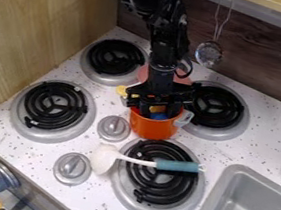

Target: Take the blue cube out of the red pot and put it between the two bottom burners

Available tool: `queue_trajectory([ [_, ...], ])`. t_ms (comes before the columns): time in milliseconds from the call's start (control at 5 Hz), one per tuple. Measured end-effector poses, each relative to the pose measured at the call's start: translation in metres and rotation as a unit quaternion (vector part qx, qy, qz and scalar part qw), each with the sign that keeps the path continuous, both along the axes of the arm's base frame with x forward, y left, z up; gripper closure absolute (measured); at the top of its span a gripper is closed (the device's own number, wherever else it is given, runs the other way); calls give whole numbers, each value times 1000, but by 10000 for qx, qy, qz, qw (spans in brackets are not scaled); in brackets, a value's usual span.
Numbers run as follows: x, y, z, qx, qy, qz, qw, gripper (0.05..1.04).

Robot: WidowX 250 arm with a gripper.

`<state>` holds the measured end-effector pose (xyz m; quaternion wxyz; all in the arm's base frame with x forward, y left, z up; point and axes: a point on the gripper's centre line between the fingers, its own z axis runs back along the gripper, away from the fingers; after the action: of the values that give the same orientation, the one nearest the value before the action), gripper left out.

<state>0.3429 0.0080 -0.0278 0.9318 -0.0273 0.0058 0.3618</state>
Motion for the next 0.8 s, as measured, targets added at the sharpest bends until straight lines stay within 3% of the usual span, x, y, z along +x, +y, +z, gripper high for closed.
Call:
queue_trajectory([
  [200,0,-1,0,-1,9,15,10000,489],
  [400,-2,-2,12,66,-87,81,9999,489],
  [800,-2,-9,56,567,-486,-16,9972,489],
])
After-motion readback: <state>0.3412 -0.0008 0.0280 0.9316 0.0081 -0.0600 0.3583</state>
